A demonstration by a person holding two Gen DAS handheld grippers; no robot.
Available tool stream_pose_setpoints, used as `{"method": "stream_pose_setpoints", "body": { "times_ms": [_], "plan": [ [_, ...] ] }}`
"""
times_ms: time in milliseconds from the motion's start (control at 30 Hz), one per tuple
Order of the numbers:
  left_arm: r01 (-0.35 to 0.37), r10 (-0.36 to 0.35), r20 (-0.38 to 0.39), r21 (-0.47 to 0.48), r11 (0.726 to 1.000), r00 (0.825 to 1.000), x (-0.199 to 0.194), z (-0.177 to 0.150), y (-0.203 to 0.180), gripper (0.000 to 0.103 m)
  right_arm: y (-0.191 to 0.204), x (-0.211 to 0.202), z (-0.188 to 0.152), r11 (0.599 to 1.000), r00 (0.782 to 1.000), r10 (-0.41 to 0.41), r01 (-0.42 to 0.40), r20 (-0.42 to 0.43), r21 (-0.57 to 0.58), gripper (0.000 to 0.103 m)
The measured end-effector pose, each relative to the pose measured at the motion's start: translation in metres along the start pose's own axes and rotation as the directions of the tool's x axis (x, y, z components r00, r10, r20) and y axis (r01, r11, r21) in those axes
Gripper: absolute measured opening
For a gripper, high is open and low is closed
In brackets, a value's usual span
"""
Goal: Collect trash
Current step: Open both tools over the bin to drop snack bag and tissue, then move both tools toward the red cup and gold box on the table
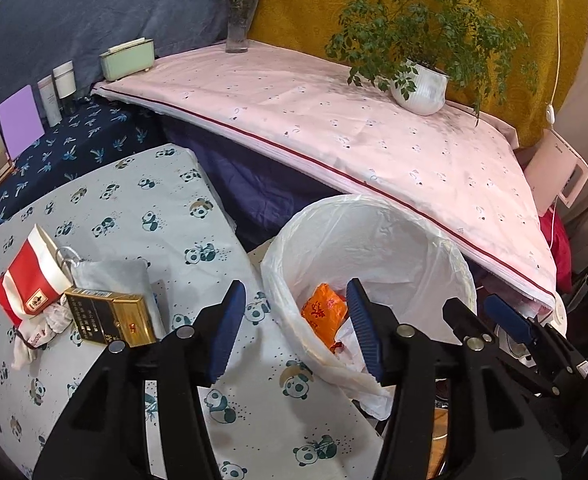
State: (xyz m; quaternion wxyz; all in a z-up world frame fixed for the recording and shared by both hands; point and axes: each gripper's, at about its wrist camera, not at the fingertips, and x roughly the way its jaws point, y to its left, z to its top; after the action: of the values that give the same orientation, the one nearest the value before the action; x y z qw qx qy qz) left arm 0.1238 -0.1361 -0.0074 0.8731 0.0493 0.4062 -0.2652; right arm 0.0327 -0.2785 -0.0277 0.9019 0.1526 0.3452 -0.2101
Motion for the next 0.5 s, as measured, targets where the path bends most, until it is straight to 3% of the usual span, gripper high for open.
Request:
{"method": "stream_pose_setpoints", "body": {
  "times_ms": [200, 267, 500],
  "plan": [
    [-0.027, 0.027, 0.005, -0.028, 0.999, 1.000, -0.008, -0.006, 0.017, 0.051, 0.014, -0.006, -0.002, 1.000, 1.000, 0.005, -0.005, 0.006, -0.028, 0.062],
    [-0.038, 0.038, 0.008, -0.046, 0.998, 0.999, -0.011, -0.009, 0.025, 0.059, 0.021, -0.008, -0.003, 0.999, 1.000, 0.007, -0.006, 0.012, -0.037, 0.065],
    [-0.099, 0.101, 0.016, -0.099, 0.990, 0.995, -0.023, -0.020, 0.062, 0.065, 0.049, -0.012, -0.007, 0.996, 0.999, 0.039, -0.038, 0.007, -0.081, 0.066]
  ]
}}
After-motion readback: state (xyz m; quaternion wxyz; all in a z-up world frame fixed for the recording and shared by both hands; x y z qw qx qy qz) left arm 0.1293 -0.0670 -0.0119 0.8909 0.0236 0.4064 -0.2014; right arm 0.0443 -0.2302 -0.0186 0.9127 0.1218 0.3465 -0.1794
